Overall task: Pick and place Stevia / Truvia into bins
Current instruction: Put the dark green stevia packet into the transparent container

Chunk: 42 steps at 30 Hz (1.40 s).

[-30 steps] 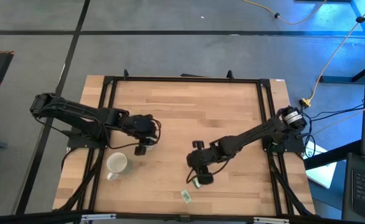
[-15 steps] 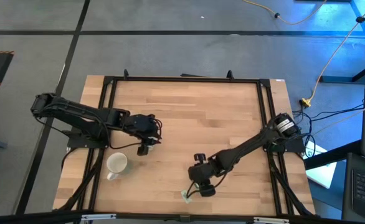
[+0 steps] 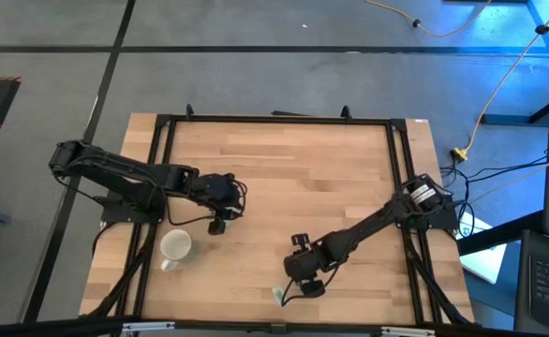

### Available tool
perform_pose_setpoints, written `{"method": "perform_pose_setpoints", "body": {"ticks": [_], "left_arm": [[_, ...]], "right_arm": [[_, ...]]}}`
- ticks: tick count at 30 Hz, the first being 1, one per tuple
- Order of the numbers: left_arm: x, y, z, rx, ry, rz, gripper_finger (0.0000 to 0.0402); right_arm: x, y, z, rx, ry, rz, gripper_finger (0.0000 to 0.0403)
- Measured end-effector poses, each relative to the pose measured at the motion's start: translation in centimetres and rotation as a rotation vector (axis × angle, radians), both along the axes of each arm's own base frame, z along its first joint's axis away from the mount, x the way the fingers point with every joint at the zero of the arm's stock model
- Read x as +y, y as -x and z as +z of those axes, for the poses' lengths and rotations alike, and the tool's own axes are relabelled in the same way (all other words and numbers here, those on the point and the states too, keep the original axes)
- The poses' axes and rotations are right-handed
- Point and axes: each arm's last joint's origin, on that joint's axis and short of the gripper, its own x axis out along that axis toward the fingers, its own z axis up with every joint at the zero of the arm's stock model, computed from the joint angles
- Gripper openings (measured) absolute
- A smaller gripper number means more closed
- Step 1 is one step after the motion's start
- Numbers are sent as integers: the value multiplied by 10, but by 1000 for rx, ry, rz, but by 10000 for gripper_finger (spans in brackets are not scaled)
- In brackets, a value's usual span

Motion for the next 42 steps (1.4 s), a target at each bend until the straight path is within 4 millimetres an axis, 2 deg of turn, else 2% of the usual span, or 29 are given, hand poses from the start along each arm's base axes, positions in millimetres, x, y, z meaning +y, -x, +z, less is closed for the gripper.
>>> {"method": "perform_pose_setpoints", "body": {"ticks": [7,16,23,28,34,42], "left_arm": [[0,-3,-4,10,-14,-13,86],[0,-4,-5,16,-20,-18,86],[-1,-4,-5,14,-20,-19,86],[0,-4,-5,13,-20,-18,86],[-1,-8,-1,-34,35,29,87],[-1,-20,9,-198,91,109,113]], "right_arm": [[1,0,-3,11,2,3,82],[1,0,-6,25,8,12,8],[-1,-1,-3,14,23,-4,3],[-4,-5,8,-2,80,-3,2],[-8,-8,43,-58,287,-65,1],[-20,-15,97,-359,942,-344,0]]}}
